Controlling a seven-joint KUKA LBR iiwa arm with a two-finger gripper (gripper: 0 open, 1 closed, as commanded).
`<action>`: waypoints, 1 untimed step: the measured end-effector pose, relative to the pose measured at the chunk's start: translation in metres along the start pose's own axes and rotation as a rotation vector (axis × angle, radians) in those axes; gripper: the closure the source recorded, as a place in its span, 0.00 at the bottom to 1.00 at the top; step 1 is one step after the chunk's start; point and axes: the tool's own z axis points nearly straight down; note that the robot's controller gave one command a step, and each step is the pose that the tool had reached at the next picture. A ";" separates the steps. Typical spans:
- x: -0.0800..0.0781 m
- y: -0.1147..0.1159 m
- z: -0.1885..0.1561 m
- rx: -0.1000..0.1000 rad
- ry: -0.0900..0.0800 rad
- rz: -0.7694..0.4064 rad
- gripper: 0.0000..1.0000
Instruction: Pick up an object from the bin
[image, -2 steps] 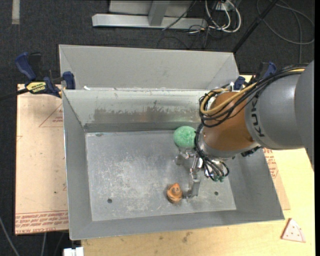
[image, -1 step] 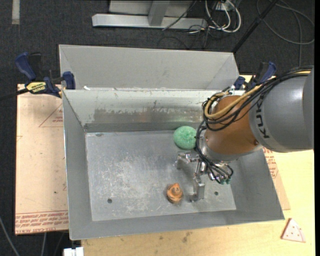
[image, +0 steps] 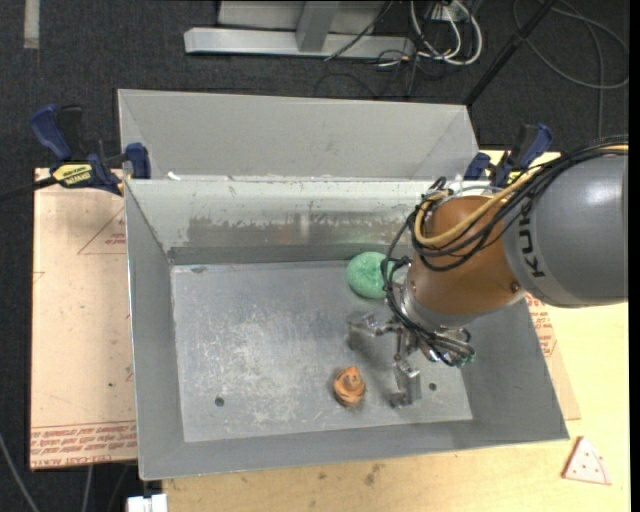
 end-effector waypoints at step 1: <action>-0.004 0.029 0.000 -0.001 0.000 0.009 0.00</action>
Offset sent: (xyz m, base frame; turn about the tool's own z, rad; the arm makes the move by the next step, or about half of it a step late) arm -0.0258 0.0692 0.0001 -0.0735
